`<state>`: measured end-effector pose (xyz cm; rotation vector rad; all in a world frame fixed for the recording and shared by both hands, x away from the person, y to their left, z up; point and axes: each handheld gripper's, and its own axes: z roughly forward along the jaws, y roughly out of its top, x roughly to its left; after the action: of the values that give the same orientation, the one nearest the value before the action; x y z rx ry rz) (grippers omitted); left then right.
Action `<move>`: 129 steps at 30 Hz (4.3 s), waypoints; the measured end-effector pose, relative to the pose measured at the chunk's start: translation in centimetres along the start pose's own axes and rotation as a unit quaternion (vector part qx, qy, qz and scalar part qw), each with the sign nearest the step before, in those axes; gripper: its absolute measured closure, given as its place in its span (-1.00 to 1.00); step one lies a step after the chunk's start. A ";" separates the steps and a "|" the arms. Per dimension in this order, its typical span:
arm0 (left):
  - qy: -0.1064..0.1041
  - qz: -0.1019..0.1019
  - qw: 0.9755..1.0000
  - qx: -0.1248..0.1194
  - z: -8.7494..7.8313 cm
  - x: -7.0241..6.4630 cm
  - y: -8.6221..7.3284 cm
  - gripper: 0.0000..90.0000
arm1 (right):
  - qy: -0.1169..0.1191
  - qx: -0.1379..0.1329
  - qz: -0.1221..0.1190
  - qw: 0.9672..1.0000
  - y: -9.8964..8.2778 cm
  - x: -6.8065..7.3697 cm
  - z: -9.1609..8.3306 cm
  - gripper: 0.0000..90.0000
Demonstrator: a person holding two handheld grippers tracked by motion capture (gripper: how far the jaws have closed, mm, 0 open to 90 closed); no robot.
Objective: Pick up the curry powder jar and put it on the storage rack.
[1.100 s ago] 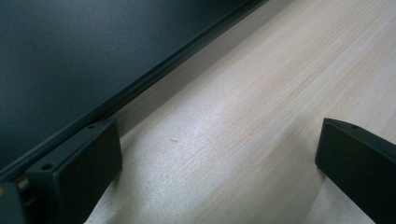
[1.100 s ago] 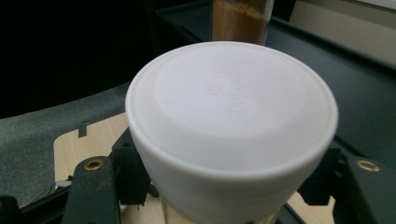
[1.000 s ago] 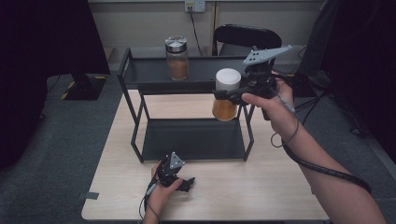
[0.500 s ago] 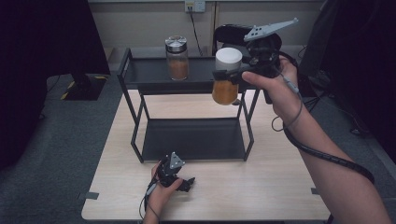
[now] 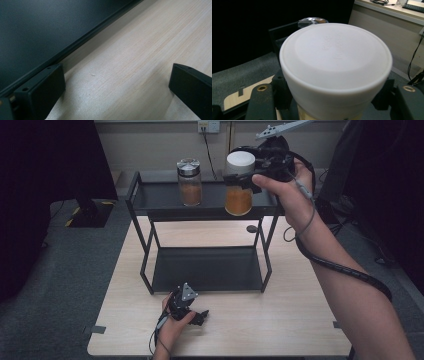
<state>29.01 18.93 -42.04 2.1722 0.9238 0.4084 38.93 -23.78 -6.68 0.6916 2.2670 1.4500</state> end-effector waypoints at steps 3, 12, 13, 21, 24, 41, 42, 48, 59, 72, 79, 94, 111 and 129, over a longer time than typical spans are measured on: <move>0.000 0.000 1.000 0.000 0.0 0.0 0.0 -1.00 | -0.009 0.000 0.005 1.000 0.5 0.0 0.6 -0.24; 0.000 0.000 1.000 0.000 0.0 0.0 0.0 -1.00 | -0.031 0.001 0.021 0.999 1.5 -0.3 2.4 -0.24; 0.000 0.000 1.000 -0.001 0.0 0.0 0.0 -1.00 | -0.034 0.002 0.021 0.999 1.6 -0.3 2.6 -0.24; 0.000 0.001 1.000 -0.001 0.0 0.0 0.0 -1.00 | -0.058 0.002 0.035 0.998 1.7 -0.4 4.0 -0.24; 0.001 0.001 1.000 -0.001 0.0 0.0 0.0 -1.00 | -0.068 0.000 0.046 0.997 1.6 -0.4 4.4 -0.24; 0.001 0.001 1.000 -0.001 0.0 0.0 0.0 -1.00 | -0.108 0.012 0.058 0.992 1.4 0.6 6.1 -0.24; 0.001 0.001 1.000 -0.001 0.0 0.0 0.0 -1.00 | -0.111 0.008 0.059 0.992 1.3 0.8 6.1 -0.24; 0.001 0.001 1.000 -0.001 0.0 0.0 0.0 -1.00 | -0.127 0.003 0.077 0.989 1.2 1.3 6.5 -0.24; 0.001 0.001 1.000 -0.001 0.0 0.0 0.0 -1.00 | -0.141 0.000 0.083 0.987 1.1 2.1 6.7 -0.24; 0.001 0.000 1.000 -0.001 0.0 0.0 0.0 -1.00 | -0.138 -0.003 0.074 0.988 0.7 2.2 6.5 -0.25; 0.001 0.000 1.000 -0.001 0.0 0.0 0.0 -1.00 | -0.129 -0.013 0.074 0.989 0.1 2.0 6.4 -0.40; 0.000 0.001 1.000 0.000 0.0 0.0 0.0 -1.00 | -0.114 -0.012 0.046 0.992 -0.5 2.4 6.4 -0.90; 0.000 0.001 1.000 0.000 0.0 0.0 0.0 -1.00 | -0.097 -0.025 0.048 0.994 -2.6 1.7 5.3 -1.00; -0.001 0.001 1.000 0.001 0.0 0.0 0.0 -1.00 | -0.082 -0.024 0.036 0.996 -4.8 1.7 4.1 -0.98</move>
<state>29.04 18.95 -42.00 2.1750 0.9222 0.4070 38.76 -21.41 -12.79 0.8520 2.0962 1.4187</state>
